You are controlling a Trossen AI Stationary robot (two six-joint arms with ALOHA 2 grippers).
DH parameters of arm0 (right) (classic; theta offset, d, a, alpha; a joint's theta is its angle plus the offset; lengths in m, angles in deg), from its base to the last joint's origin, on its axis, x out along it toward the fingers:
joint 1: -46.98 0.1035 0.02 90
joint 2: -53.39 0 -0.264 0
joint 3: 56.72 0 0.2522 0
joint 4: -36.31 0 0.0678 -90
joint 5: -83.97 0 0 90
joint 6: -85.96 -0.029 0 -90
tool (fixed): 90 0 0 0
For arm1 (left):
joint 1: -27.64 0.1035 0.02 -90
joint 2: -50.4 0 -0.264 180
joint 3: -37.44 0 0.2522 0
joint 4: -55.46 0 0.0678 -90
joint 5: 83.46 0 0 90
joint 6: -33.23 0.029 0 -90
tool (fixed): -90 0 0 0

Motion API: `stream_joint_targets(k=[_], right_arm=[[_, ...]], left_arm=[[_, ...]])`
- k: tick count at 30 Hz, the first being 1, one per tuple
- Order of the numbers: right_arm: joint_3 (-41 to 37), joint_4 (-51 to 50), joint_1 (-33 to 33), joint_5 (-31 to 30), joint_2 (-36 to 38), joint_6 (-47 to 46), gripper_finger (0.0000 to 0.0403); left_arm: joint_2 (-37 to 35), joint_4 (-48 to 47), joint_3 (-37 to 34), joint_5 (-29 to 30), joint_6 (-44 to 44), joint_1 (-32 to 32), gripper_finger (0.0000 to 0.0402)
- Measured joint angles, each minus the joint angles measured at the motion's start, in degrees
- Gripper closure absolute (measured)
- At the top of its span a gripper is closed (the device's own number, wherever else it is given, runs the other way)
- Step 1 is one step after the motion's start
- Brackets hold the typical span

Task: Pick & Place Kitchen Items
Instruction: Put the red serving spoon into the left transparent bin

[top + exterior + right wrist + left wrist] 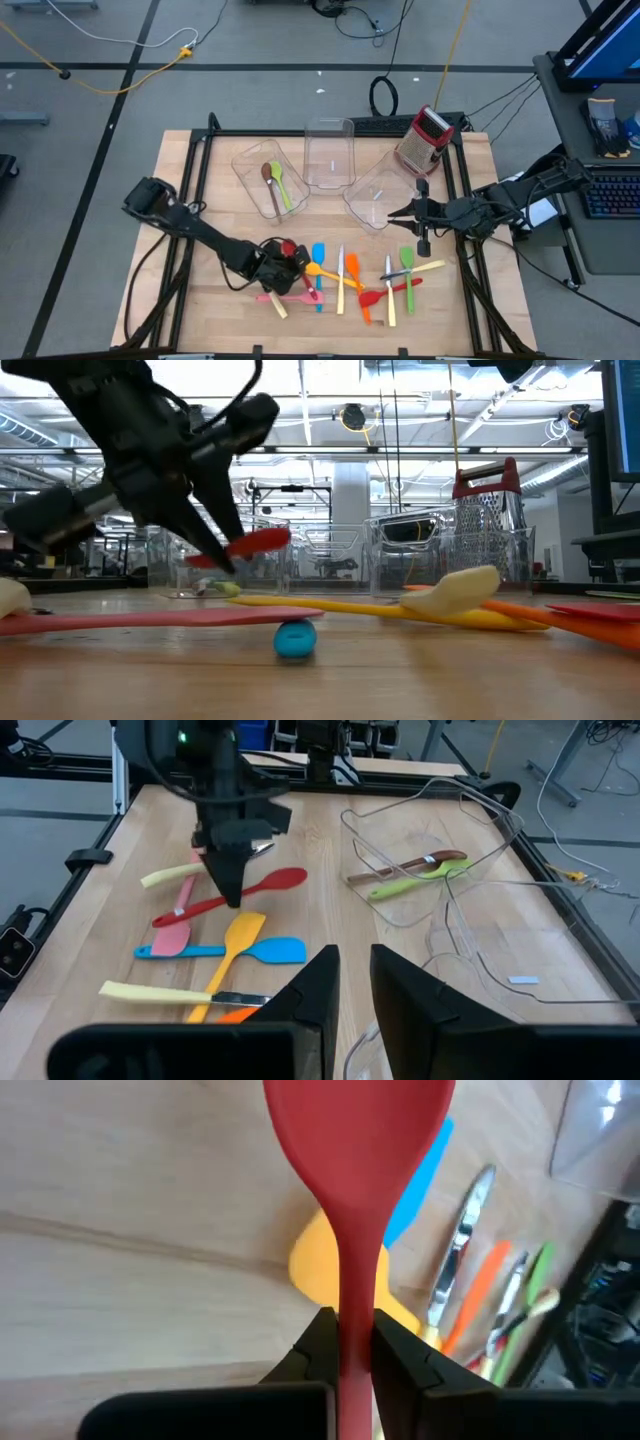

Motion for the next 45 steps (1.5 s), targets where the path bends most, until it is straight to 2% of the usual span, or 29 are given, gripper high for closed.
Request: stream_joint_targets(k=[5, 10, 18, 25, 28, 33, 40, 45], right_arm=[[0.0, 0.0, 0.0, 0.0, 0.0, 0.0, 0.0351], [0.0, 0.0, 0.0, 0.0, 0.0, 0.0, 0.0351], [0.0, 0.0, 0.0, 0.0, 0.0, 0.0, 0.0351], [0.0, 0.0, 0.0, 0.0, 0.0, 0.0, 0.0351], [0.0, 0.0, 0.0, 0.0, 0.0, 0.0, 0.0351], [0.0, 0.0, 0.0, 0.0, 0.0, 0.0, 0.0351], [0.0, 0.1, 0.0, 0.0, 0.0, 0.0, 0.0351], [0.0, 0.1, 0.0, -0.1, 0.0, 0.0, 0.0351]], left_arm=[[-4.5, -3.5, 0.0, 1.7, 1.0, -0.6, 0.0370], [-8.6, -5.1, 0.0, 7.3, 4.2, -0.8, 0.0380], [-15.6, -3.9, 0.0, 17.0, 14.1, 0.5, 0.0375], [-22.3, -4.5, 0.0, 18.9, 24.1, 5.4, 0.0378], [-25.7, -5.9, 0.0, 18.2, 28.9, 8.9, 0.0377], [-31.7, -9.6, 0.0, 13.6, 35.3, 16.5, 0.0381], [-39.2, -25.4, 0.0, 3.5, 37.1, 27.9, 0.0380], [-40.4, -31.2, 0.0, -3.2, 41.1, 35.2, 0.0381]])
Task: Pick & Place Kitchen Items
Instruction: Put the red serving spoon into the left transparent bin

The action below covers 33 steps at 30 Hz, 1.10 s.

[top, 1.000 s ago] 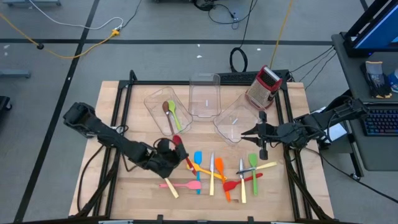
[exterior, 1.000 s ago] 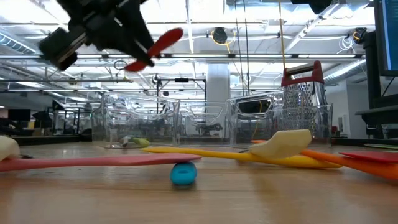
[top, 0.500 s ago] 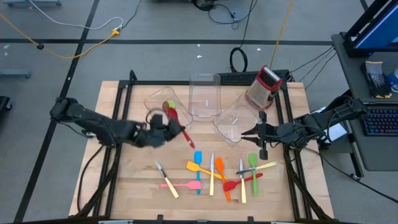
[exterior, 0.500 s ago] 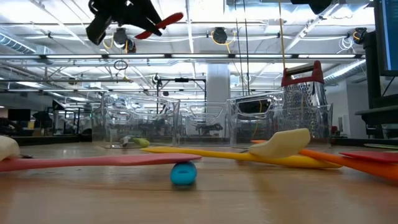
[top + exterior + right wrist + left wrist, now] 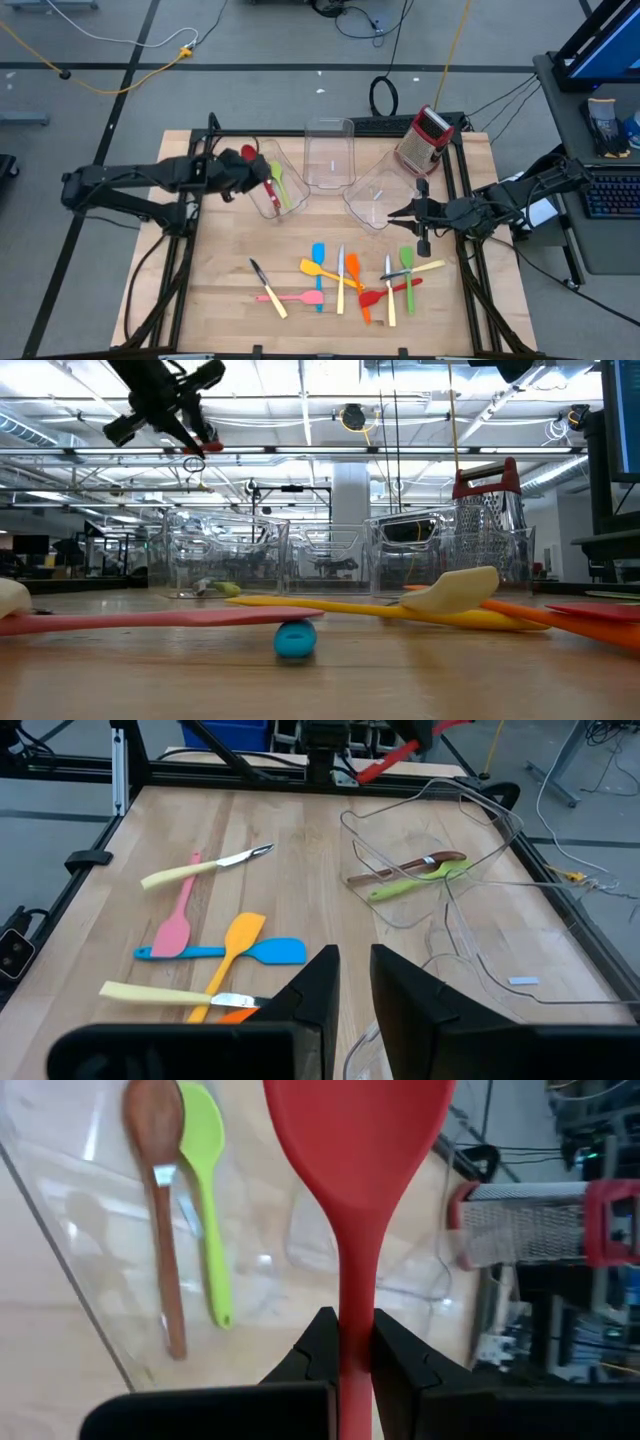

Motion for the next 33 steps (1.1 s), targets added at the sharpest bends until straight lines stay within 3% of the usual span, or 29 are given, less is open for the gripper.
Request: stream_joint_targets(k=[15, 23, 33], right_arm=[[0.0, 0.0, 0.0, -0.1, 0.0, -0.4, 0.0351], [0.0, 0.0, 0.0, -0.1, 0.0, -0.4, 0.0351], [0.0, 0.1, 0.0, -0.2, 0.0, -0.4, 0.0351]], left_arm=[[10.4, 0.3, 0.0, -18.0, 19.6, 17.9, 0.0379], [16.0, 0.7, 0.0, -22.6, 24.8, 18.8, 0.0377], [21.1, 0.9, 0.0, -23.6, 27.6, 19.4, 0.0376]])
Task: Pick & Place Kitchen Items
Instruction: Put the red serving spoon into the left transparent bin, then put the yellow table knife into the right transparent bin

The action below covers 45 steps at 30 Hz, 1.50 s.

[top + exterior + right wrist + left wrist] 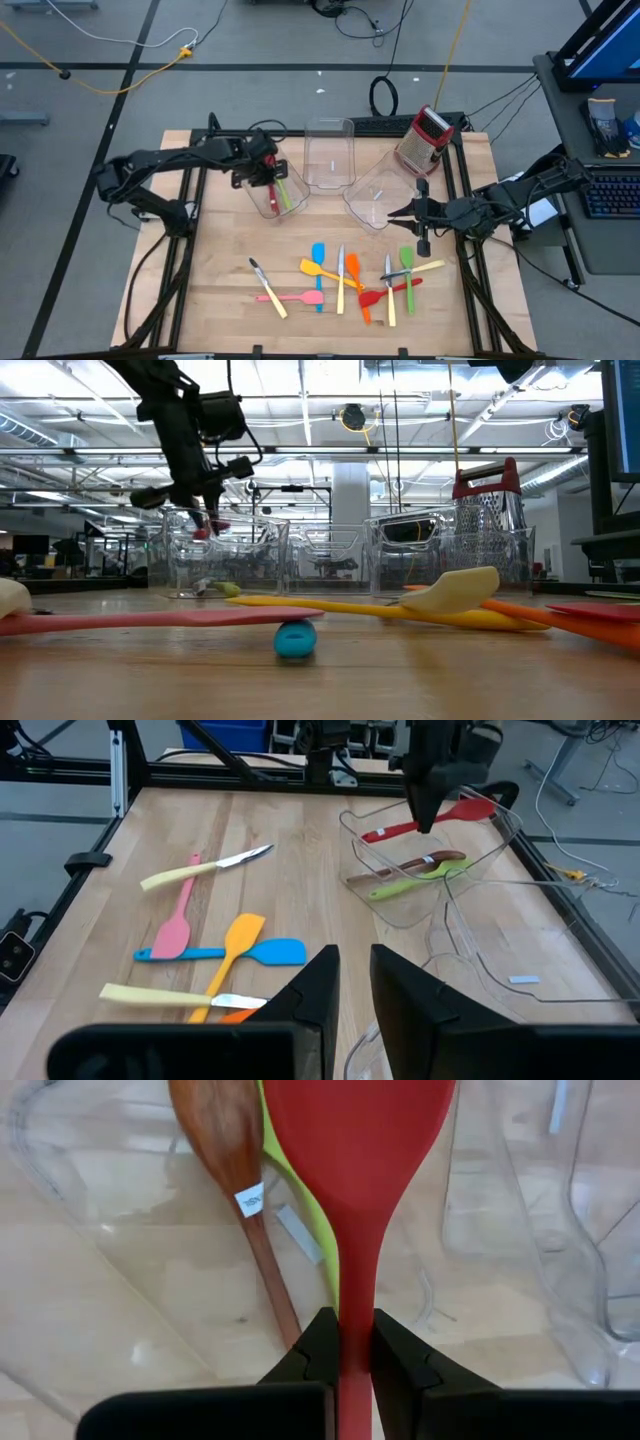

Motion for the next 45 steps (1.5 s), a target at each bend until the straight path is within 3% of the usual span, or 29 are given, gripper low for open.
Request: stream_joint_targets(k=[32, 45], right_arm=[[0.0, 2.1, 0.0, 0.0, 0.0, 0.0, 0.0351], [0.0, 2.0, 0.0, 0.0, 0.0, 0.0, 0.0351]], left_arm=[[8.1, 4.2, 0.0, -0.4, 2.5, 0.3, 0.0373], [8.1, 3.5, 0.0, -0.1, 2.1, 0.3, 0.0261]])
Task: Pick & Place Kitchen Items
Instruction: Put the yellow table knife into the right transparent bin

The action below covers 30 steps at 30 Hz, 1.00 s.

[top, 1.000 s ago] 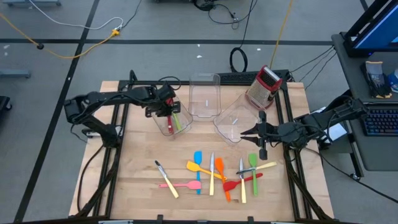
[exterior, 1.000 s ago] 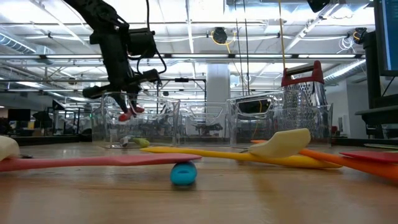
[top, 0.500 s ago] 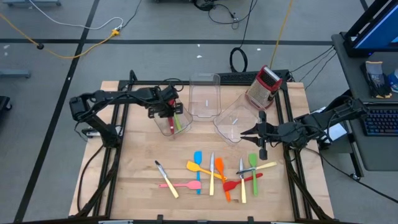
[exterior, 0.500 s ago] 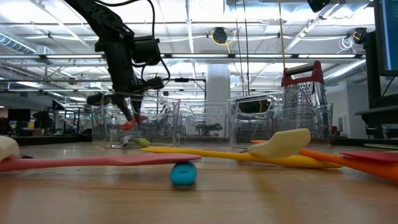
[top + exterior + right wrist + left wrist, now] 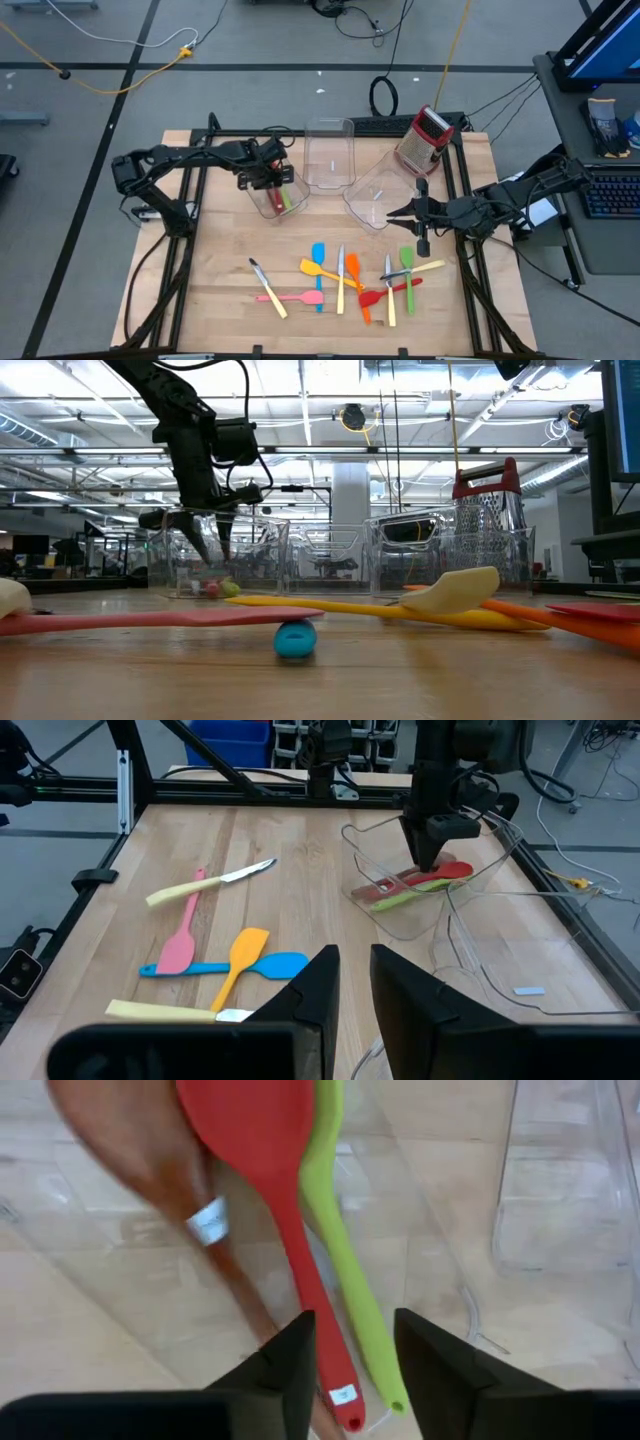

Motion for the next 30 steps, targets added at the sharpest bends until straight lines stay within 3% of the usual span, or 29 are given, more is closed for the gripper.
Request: stream_joint_targets(k=[9, 20, 30], right_arm=[[0.0, 0.0, 0.0, 0.0, 0.0, 0.0, 0.0351], [0.0, 0.0, 0.0, 0.0, 0.0, 0.0, 0.0351], [0.0, 0.4, 0.0, 0.0, 0.0, 0.0, 0.0351]], left_arm=[[-3.9, 0.0, 0.0, -5.3, 3.1, 1.0, 0.0221], [-18.2, 5.5, 0.0, -1.2, 1.3, -4.7, 0.0220], [-22.8, 9.1, 0.0, 7.1, -4.9, -17.0, 0.0220]])
